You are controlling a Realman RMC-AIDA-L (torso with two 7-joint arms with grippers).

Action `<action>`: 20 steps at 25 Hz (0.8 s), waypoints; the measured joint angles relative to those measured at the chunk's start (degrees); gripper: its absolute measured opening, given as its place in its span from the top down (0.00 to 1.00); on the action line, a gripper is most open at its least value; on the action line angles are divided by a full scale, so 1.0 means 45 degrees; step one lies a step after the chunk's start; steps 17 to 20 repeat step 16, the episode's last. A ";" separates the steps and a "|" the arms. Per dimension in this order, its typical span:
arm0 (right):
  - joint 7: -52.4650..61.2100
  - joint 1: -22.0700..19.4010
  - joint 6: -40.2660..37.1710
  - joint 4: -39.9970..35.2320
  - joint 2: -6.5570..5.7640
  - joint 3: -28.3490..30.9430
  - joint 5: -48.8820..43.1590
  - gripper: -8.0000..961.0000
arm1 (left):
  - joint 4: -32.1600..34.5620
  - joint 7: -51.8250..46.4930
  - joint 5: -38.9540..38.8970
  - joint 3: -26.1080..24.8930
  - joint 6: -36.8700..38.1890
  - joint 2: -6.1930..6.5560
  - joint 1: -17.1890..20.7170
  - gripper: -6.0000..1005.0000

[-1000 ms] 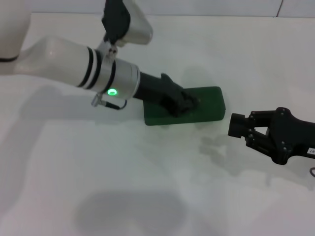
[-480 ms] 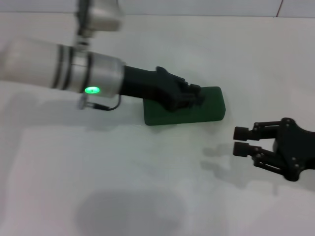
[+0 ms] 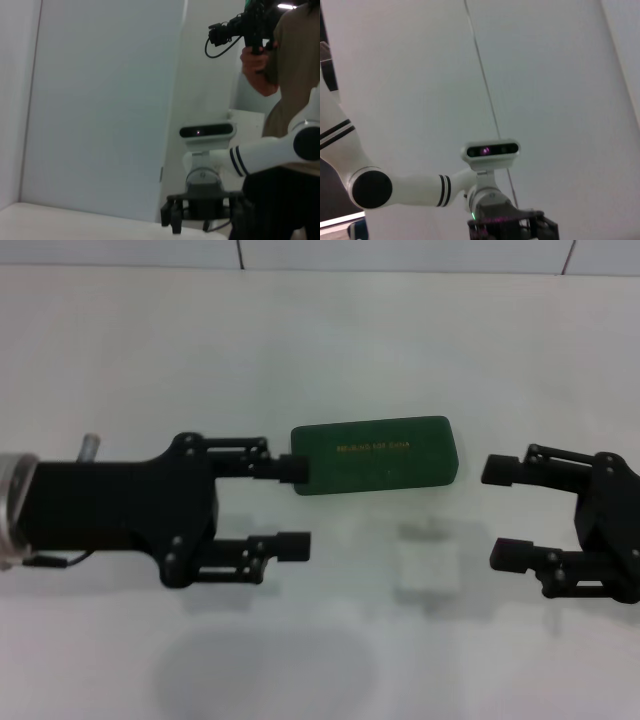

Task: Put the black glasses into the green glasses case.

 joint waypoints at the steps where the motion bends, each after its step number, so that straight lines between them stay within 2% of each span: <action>1: 0.0022 0.0080 -0.0045 -0.0041 0.0016 -0.0026 -0.0001 0.38 | -0.0114 0.0182 0.0012 -0.0005 -0.0001 0.0002 0.0049 0.41; 7: 0.0229 0.0468 -0.0113 -0.0163 0.0071 -0.0141 -0.0055 0.14 | -0.1401 0.1430 0.0106 -0.0336 0.0007 0.0139 0.0040 0.35; 13: 0.0280 0.0571 -0.0087 -0.0192 0.0120 -0.0240 -0.0084 0.08 | -0.1750 0.1735 0.0134 -0.0343 -0.0002 0.0193 -0.0087 0.35; 20: 0.0264 0.0628 0.0006 -0.0164 0.0133 -0.0430 -0.0045 0.08 | -0.1751 0.1751 0.0147 -0.0347 -0.0015 0.0191 -0.0100 0.35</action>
